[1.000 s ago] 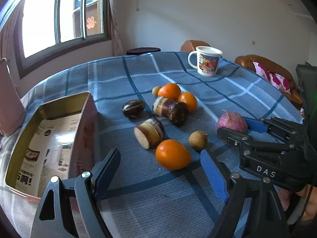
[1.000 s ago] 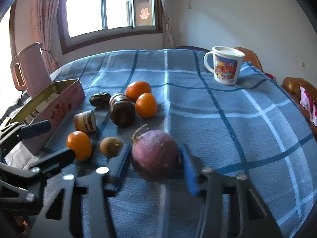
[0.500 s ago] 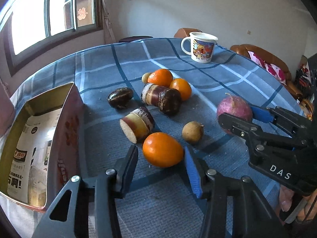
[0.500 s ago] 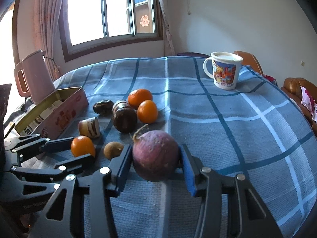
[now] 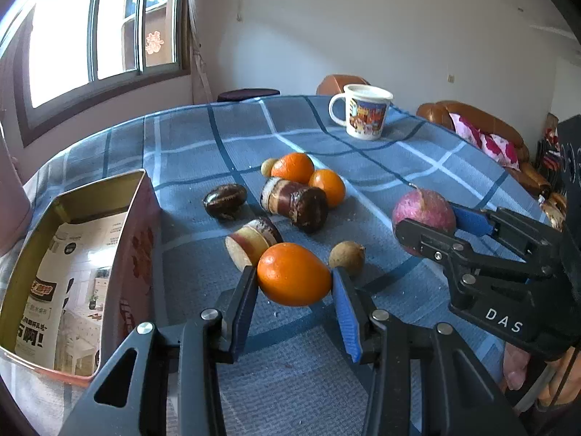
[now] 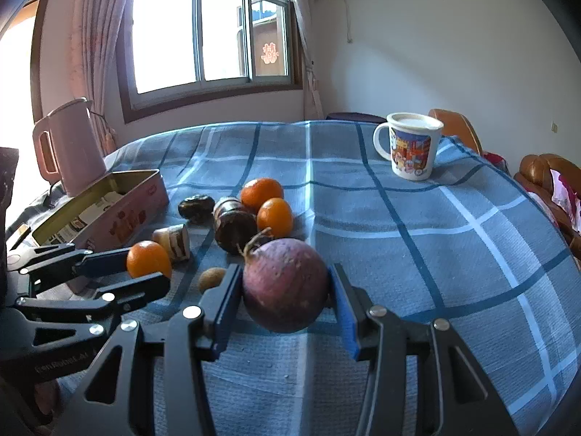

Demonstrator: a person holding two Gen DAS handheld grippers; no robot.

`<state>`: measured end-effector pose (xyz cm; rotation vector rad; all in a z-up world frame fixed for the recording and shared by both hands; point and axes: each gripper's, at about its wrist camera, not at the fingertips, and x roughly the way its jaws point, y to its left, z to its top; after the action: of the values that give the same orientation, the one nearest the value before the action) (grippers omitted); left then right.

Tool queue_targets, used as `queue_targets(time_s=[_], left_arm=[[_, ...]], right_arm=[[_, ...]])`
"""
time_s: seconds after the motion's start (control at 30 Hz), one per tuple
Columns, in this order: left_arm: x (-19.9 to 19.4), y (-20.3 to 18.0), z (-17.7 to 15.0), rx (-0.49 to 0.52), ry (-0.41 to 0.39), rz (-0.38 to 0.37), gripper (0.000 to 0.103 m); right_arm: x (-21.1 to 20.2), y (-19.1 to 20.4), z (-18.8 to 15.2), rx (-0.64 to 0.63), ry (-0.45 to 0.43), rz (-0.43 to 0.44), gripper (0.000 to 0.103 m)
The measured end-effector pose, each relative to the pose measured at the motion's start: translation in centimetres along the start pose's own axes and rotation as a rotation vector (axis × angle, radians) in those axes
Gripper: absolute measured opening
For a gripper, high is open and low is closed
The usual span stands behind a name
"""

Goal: Organize fruits
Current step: 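Close right tool on the purple fruit while left tool closes on the orange, then carry the purple fruit with right tool while left tool carries the orange to the tin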

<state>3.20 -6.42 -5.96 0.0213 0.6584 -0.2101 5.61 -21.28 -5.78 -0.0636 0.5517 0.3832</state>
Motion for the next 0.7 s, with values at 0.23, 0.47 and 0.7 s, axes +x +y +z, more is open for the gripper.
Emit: queue_targets(time_s=[0.23, 0.47, 0.7], left_arm=[[-0.9, -0.1, -0.1, 0.005, -0.058, 0.014, 0.044], [-1.5, -0.4, -0.1, 0.01, -0.093, 0.032, 0.044], [-1.9, -0.2, -0.2, -0.002, -0.122, 0.04, 0.044]], right_arm=[[-0.6, 0.2, -0.1, -0.016, -0.039, 0.001, 0.05], [-1.0, 0.3, -0.2, -0.027, -0.069, 0.006, 0.05], [-1.4, 0.5, -0.2, -0.036, -0.095, 0.006, 0.05]])
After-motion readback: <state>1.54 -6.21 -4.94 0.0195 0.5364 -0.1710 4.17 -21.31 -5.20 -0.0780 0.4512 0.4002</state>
